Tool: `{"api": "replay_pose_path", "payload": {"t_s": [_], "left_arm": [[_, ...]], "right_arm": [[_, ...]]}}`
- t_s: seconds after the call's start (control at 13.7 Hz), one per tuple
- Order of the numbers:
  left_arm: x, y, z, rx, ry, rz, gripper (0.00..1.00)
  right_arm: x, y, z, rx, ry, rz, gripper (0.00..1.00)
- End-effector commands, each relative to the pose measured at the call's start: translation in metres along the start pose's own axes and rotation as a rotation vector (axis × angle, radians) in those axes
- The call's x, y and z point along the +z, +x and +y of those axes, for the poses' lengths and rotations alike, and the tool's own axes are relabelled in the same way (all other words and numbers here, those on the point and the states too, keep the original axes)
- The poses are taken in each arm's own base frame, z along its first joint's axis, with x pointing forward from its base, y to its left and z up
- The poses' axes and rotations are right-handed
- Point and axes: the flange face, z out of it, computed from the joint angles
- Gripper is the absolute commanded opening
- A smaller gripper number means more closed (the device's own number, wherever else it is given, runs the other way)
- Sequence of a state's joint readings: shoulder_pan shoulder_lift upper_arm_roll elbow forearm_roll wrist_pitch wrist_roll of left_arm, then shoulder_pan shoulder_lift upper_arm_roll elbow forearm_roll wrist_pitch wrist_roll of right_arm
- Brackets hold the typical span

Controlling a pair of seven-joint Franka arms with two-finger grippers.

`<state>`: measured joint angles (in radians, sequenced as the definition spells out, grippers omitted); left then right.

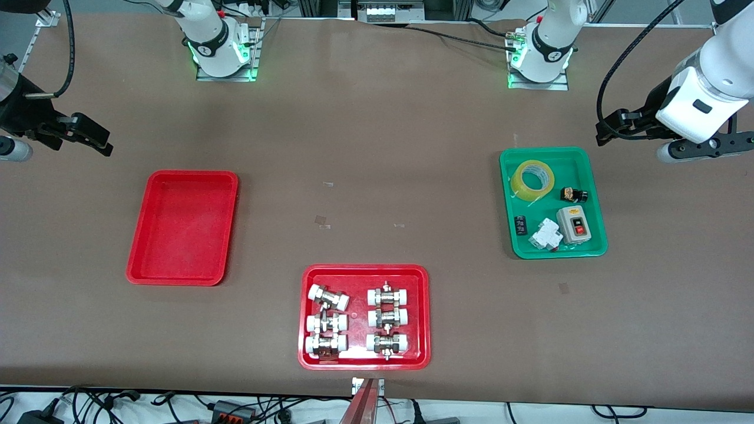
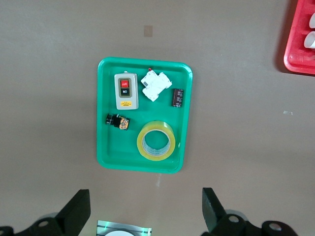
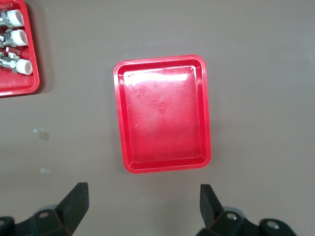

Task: Left arm passes tape to right arm into tray
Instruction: 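Move the left gripper over the yellow tape roll in the green tray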

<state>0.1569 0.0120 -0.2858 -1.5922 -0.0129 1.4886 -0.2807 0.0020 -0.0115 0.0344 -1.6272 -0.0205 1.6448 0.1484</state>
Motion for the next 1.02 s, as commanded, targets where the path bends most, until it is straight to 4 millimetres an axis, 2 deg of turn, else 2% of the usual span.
{"api": "replay_pose_path", "payload": {"t_s": [0.0, 0.36, 0.58, 0.66, 0.8, 0.87, 0.95], "left_arm": [[-0.002, 0.003, -0.003, 0.022, -0.014, 0.004, 1.0], [0.0, 0.005, -0.001, 0.024, -0.012, 0.008, 1.0], [0.024, 0.023, -0.001, 0.024, -0.018, -0.022, 1.0], [0.045, 0.032, -0.001, 0.023, -0.016, -0.061, 1.0], [0.103, 0.056, 0.0, 0.021, -0.021, -0.136, 1.0], [0.13, 0.058, 0.001, 0.02, -0.021, -0.137, 1.0], [0.156, 0.048, 0.009, 0.034, -0.01, -0.145, 1.0]], "right_arm": [[-0.009, 0.002, 0.001, -0.014, -0.003, 0.016, 1.0], [-0.006, 0.004, 0.0, -0.024, 0.003, 0.004, 1.0], [-0.007, 0.003, 0.0, -0.022, 0.003, 0.007, 1.0], [-0.008, 0.003, 0.0, -0.022, 0.004, 0.009, 1.0], [-0.007, 0.003, 0.0, -0.022, 0.004, 0.009, 1.0], [-0.007, 0.003, 0.0, -0.022, 0.004, 0.009, 1.0], [-0.007, 0.003, 0.0, -0.022, 0.004, 0.009, 1.0]]}}
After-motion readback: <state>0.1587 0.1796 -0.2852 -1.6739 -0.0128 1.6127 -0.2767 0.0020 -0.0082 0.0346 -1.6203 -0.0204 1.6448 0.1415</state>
